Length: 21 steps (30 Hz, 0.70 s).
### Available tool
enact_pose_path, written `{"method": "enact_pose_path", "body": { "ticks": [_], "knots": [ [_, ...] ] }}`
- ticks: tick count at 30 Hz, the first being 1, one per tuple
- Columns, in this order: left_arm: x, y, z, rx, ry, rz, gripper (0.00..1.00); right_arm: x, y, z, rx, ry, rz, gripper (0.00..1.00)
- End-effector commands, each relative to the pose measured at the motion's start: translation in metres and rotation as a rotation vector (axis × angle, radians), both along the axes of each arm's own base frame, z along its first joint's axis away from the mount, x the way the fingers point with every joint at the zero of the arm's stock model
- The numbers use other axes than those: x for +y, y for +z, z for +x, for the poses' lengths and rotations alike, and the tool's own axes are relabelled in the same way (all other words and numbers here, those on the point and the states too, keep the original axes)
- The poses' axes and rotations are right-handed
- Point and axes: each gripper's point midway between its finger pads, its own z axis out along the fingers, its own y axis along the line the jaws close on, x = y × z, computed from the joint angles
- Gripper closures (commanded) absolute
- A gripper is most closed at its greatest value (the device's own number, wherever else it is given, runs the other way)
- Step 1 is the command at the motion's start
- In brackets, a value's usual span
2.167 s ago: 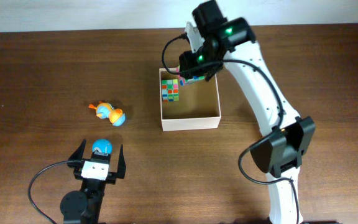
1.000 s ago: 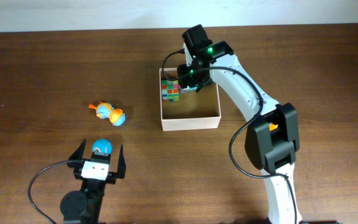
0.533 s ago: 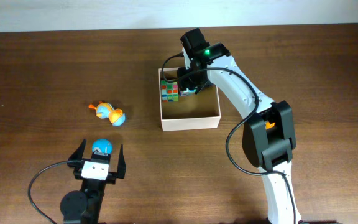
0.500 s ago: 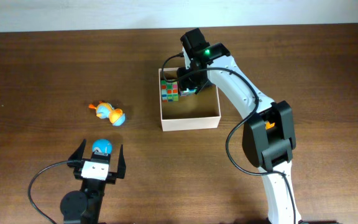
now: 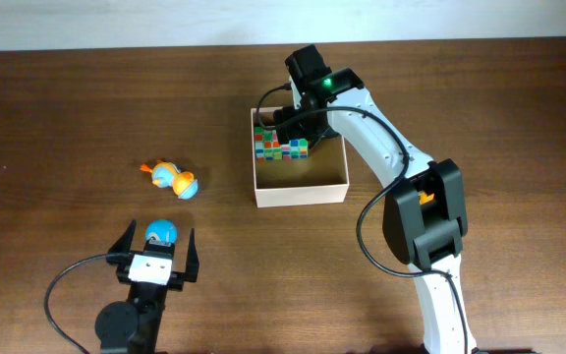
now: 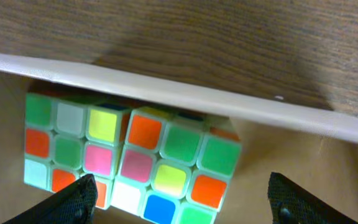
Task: Pack container
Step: 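Lower the second cube beside the first and open the right gripper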
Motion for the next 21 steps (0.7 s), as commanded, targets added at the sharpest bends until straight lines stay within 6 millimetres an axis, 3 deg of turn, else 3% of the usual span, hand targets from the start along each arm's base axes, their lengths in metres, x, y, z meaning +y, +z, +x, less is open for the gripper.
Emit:
{"method": "enact_pose_path", "body": {
  "ticks": [1,7,12,14,21],
  "knots": [
    [0.003,-0.001,0.000,-0.005,0.012,0.012,0.01,0.002,-0.005,-0.006,0.021,0.014,-0.013,0.18],
    [0.003,-0.001,0.000,-0.005,0.012,0.012,0.01,-0.001,0.035,-0.012,-0.003,0.014,-0.002,0.20],
    [0.003,-0.001,0.000,-0.005,0.012,0.012,0.01,-0.007,0.072,-0.011,-0.058,0.009,-0.012,0.27],
    [0.003,-0.001,0.000,-0.006,0.012,0.012,0.01,-0.015,0.074,-0.007,-0.082,-0.006,-0.048,0.29],
    [0.003,-0.001,0.000,-0.005,0.012,0.012,0.01,-0.036,0.062,-0.002,-0.106,-0.001,-0.179,0.51]
  ]
}}
